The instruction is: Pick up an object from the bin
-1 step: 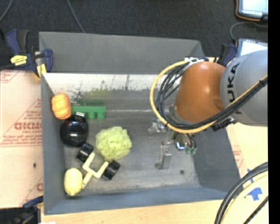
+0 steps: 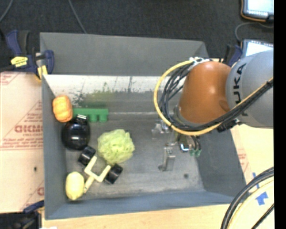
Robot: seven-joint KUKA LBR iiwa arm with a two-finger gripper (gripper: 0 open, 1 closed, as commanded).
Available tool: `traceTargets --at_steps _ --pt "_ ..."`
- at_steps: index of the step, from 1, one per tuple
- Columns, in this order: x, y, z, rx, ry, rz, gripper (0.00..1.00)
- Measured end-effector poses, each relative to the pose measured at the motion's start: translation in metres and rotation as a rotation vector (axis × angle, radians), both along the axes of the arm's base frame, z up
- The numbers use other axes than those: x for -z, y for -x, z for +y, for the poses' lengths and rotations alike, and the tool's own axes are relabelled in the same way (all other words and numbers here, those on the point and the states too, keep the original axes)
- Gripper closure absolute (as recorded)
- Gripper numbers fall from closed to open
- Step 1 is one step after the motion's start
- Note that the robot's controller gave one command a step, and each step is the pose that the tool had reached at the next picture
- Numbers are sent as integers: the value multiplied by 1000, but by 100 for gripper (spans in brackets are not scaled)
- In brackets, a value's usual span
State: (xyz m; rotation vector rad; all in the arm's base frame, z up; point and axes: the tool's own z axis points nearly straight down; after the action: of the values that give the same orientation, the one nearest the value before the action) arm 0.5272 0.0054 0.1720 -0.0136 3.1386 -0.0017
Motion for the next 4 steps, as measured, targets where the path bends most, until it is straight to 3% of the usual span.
traceTargets --at_steps 1,2,3,4 --pt "61 -44 68 14 -2 -6 0" --pt "58 -45 111 -47 1 2 0" --pt "47 -39 113 -37 -2 -8 0" --pt "103 -49 112 37 0 1 0"
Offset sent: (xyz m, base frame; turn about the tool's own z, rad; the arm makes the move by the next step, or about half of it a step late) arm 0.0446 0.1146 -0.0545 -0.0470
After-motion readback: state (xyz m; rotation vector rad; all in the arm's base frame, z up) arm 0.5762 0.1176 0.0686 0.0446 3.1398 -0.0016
